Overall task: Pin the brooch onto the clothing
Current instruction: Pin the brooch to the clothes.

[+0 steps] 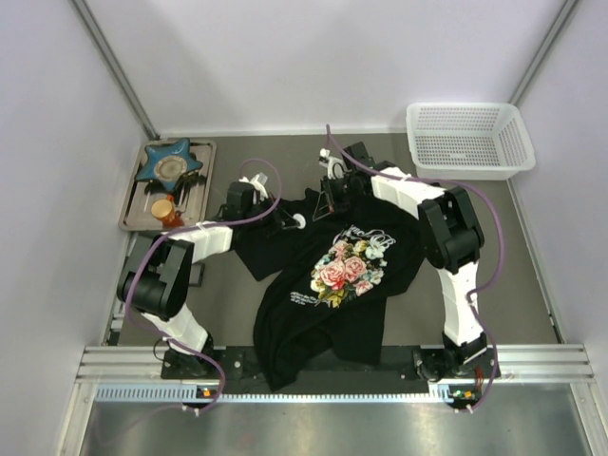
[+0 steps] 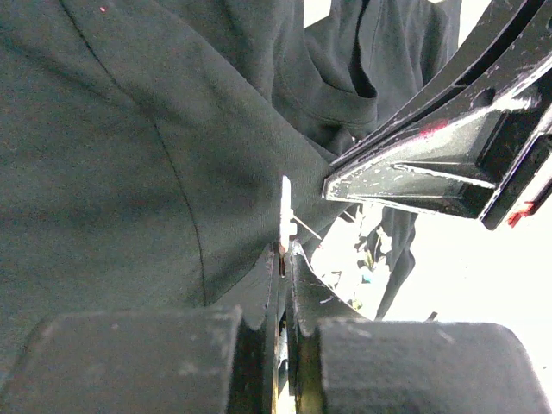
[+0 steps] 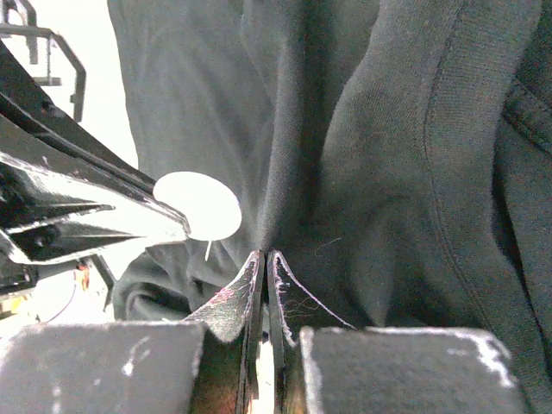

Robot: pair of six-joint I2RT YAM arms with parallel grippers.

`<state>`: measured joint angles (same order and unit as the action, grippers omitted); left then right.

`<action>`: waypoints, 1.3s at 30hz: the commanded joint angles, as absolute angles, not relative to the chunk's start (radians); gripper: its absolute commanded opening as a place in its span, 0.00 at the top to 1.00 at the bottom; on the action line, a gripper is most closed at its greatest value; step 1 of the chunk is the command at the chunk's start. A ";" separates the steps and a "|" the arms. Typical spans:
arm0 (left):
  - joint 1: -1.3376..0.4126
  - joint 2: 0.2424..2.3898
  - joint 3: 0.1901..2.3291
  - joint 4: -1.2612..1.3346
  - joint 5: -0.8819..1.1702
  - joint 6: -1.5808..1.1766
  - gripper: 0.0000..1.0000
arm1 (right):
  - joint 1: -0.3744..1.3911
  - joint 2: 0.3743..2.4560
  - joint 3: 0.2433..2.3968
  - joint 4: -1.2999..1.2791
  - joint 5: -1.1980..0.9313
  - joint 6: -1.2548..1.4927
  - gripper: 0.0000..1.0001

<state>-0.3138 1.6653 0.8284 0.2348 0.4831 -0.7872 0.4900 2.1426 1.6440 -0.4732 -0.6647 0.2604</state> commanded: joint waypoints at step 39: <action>-0.359 1.715 0.885 0.350 0.652 -0.738 1.00 | 0.485 2.091 1.637 -0.353 -0.755 0.368 1.00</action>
